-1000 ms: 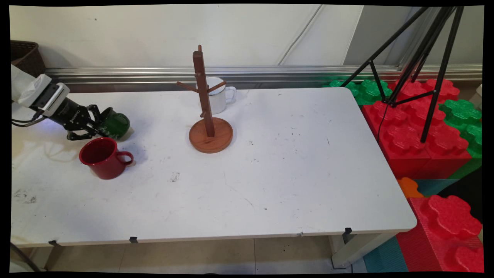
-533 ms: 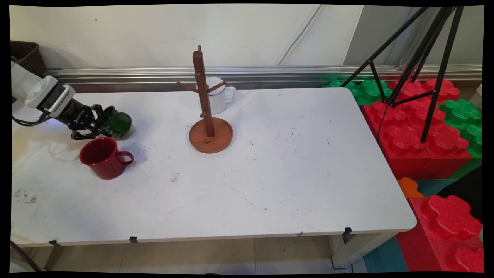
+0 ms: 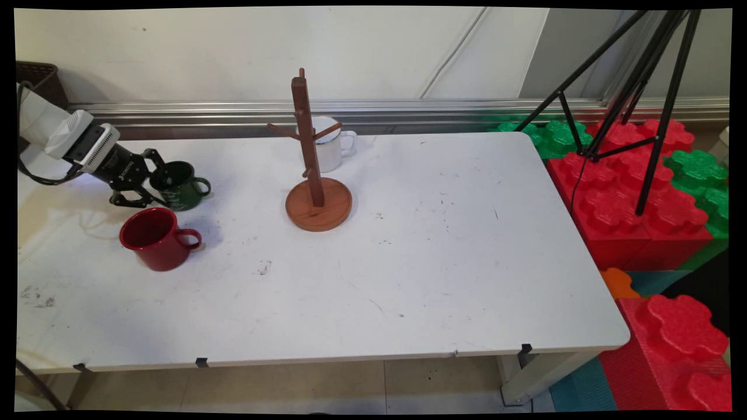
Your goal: Place the picked object on the table
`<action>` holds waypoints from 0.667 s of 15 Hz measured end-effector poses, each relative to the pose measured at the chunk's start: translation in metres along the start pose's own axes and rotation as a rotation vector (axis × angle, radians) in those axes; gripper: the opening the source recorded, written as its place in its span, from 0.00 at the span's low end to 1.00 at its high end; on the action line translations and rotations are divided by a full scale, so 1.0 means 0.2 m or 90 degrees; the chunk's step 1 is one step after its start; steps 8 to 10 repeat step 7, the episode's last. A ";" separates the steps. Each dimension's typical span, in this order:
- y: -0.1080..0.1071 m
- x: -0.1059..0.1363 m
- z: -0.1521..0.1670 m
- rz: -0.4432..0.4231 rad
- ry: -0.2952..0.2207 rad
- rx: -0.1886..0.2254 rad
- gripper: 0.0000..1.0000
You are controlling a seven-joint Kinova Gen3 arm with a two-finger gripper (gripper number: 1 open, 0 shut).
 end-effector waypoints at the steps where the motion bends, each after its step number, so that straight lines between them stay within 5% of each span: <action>1: 0.00 0.00 0.00 0.002 0.001 0.001 1.00; 10: -0.07 0.03 -0.02 0.023 0.007 0.005 1.00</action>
